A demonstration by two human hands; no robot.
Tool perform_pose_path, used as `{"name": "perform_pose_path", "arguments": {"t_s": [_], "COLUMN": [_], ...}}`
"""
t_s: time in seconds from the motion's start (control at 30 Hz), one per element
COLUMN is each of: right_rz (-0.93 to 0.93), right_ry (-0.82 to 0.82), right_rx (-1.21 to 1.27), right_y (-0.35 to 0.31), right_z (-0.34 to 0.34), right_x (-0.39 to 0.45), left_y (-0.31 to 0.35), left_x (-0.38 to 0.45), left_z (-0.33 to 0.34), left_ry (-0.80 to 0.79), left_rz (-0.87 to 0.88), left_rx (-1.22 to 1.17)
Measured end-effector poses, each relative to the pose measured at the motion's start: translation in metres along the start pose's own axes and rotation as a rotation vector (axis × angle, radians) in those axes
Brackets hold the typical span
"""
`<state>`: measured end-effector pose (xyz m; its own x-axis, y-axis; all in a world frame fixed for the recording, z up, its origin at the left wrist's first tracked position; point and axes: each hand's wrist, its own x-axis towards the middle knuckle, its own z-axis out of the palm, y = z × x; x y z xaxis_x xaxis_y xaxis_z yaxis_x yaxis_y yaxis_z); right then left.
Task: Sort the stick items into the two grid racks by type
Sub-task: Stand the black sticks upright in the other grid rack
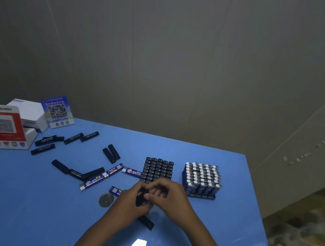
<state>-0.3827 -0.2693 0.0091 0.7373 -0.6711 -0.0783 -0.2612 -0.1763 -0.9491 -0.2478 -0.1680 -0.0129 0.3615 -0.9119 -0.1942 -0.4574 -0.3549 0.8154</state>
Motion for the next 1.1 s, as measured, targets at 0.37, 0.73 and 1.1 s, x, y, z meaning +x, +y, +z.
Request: {"name": "perform_pose_path", "arguments": {"t_s": [0.37,0.73,1.1], "right_rz": [-0.040,-0.070,-0.033], "right_ry": [0.016,0.140,0.260], "right_rx": [-0.117,-0.328,-0.452], "right_y": [0.001,0.025,0.054], "right_z": [-0.020,-0.025,-0.005], "right_x": [-0.005,-0.002,0.012], "left_y": [-0.006,-0.022,-0.045], "left_x": [-0.004,0.004,-0.002], "left_z": [-0.020,-0.040,-0.029], "left_ry": [-0.026,0.278,0.254], "left_rz": [-0.005,0.134,0.080], "left_rx": [0.130,0.597,0.675]}}
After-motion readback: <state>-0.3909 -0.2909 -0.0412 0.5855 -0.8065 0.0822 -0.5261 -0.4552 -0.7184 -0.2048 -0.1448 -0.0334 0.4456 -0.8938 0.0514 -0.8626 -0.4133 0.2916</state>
